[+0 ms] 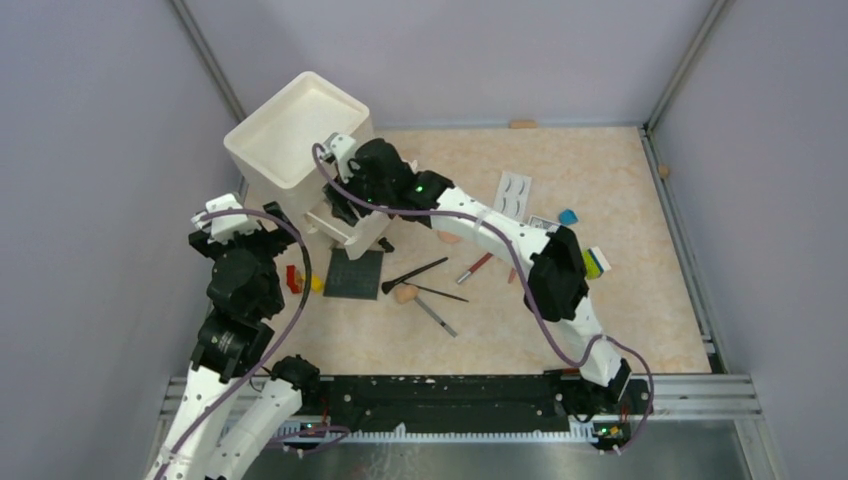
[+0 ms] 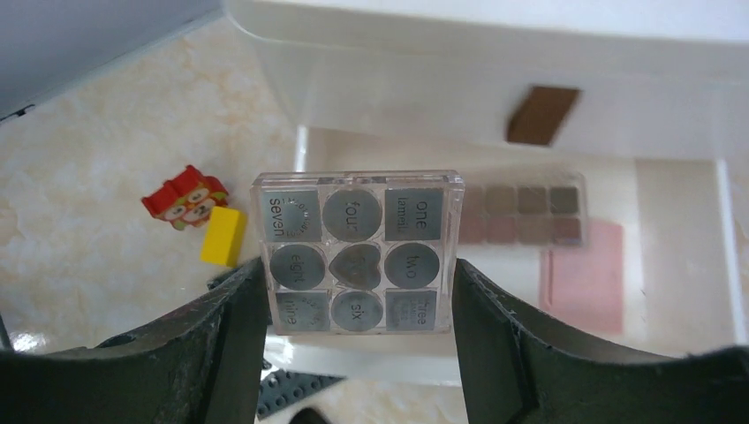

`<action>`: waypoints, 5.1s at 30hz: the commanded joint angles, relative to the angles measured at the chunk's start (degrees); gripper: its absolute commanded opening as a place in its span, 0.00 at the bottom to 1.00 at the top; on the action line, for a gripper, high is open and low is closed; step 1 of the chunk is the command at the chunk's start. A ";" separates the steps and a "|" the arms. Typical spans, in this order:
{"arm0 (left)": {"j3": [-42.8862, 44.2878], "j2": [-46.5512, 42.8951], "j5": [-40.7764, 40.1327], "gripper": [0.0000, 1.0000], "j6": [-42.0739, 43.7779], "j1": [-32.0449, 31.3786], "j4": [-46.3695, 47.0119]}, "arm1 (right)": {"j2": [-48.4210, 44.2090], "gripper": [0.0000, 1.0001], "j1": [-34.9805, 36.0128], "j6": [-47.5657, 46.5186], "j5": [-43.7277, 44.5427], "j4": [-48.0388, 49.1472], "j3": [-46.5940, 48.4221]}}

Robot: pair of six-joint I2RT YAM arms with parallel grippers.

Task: Organize the makeup
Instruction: Place the makeup in the drawer, then pick up the makeup from the center of the board.

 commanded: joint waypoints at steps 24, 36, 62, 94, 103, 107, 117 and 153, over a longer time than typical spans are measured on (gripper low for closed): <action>-0.87 1.37 1.20 0.99 -0.06 1.06 2.47 | 10.17 0.66 1.92 -7.56 12.10 -2.93 11.22; -0.19 4.41 4.13 0.99 -0.53 1.42 1.86 | 3.94 0.82 1.89 -5.49 10.85 -2.12 11.35; 2.41 15.52 19.56 0.99 -0.76 1.71 -0.27 | -46.70 0.82 -24.67 28.36 12.51 1.20 -54.68; 6.47 25.23 37.68 0.99 -2.89 1.68 -4.40 | -57.61 0.95 -37.62 34.73 19.10 -10.86 -70.27; 8.26 25.78 37.55 0.99 -9.38 -0.06 -9.04 | -61.54 0.97 -37.63 34.60 17.98 -7.20 -73.76; 7.90 25.74 36.32 0.99 -12.41 -2.84 -9.04 | -65.39 0.97 -37.63 34.83 14.36 -1.21 -78.10; 6.55 26.47 31.66 0.99 -17.78 -10.75 -4.51 | -66.59 0.96 -37.66 32.87 4.45 8.92 -82.50; 5.99 23.39 27.65 0.99 -4.42 -10.79 -6.14 | -51.77 0.99 -37.59 33.31 19.99 -10.99 -65.38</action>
